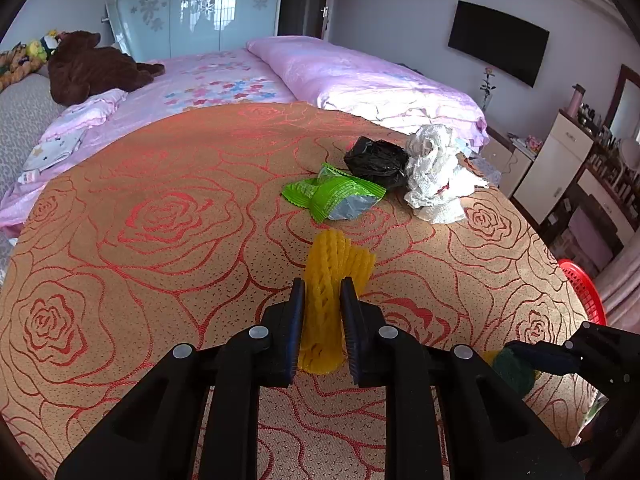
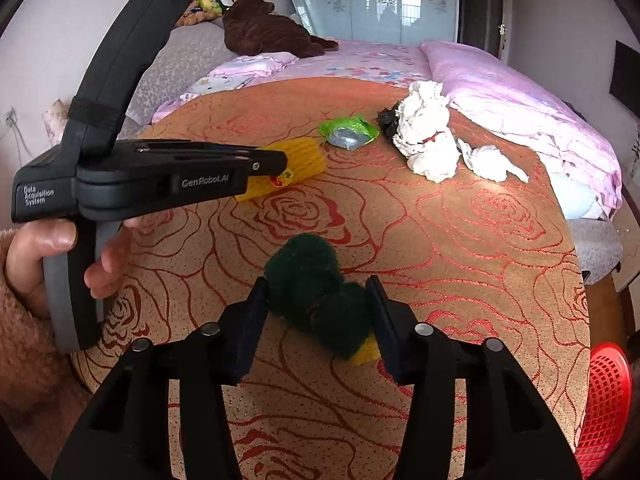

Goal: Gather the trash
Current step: 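Grasp the yellow foam netting with the left tool while the right tool grasps the green scrubber, then carry the yellow netting and green scrubber over the red wastebasket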

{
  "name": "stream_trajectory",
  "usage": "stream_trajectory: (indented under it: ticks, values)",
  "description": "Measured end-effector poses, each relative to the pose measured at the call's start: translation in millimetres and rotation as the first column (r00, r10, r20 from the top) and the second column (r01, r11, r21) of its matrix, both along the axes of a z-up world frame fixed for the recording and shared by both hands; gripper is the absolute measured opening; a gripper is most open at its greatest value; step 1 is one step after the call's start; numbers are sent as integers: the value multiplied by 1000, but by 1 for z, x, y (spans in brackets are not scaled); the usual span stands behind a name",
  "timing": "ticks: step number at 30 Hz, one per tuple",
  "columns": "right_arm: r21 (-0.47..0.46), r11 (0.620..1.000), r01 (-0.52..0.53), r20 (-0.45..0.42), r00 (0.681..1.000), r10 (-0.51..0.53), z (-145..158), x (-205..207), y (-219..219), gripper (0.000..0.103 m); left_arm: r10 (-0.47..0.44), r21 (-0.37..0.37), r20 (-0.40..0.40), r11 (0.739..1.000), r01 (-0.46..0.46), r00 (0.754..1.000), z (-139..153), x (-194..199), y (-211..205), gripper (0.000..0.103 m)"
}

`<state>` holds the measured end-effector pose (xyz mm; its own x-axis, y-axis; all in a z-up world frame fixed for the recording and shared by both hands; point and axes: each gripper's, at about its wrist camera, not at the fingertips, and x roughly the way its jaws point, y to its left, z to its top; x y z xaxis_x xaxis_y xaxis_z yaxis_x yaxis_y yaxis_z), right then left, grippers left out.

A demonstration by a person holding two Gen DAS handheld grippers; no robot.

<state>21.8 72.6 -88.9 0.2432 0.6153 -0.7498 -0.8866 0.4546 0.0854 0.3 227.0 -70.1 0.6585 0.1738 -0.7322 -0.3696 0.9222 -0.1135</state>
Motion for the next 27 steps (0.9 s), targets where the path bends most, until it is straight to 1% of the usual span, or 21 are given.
stream_trajectory:
  ticks: [6, 9, 13, 19, 27]
  values:
    - [17, 1000, 17, -21, 1000, -16, -1, -1, -6, 43, 5, 5, 7, 1000, -5, 1000, 1, -1, -2, 14]
    - [35, 998, 53, -30, 998, -52, 2, 1, -15, 43, 5, 10, 12, 1000, -5, 1000, 2, -3, -5, 13]
    - [69, 990, 123, -16, 992, -122, 14, 11, -33, 43, 0, 10, 30, 1000, -1, 1000, 6, -5, -12, 12]
    - [118, 962, 247, 4, 969, -249, 33, 30, -65, 43, -23, 24, 83, 999, 21, 996, 22, -8, -26, 12]
    - [173, 925, 337, 41, 936, -349, 54, 45, -93, 43, -62, 42, 146, 998, 56, 987, 49, -9, -54, 12]
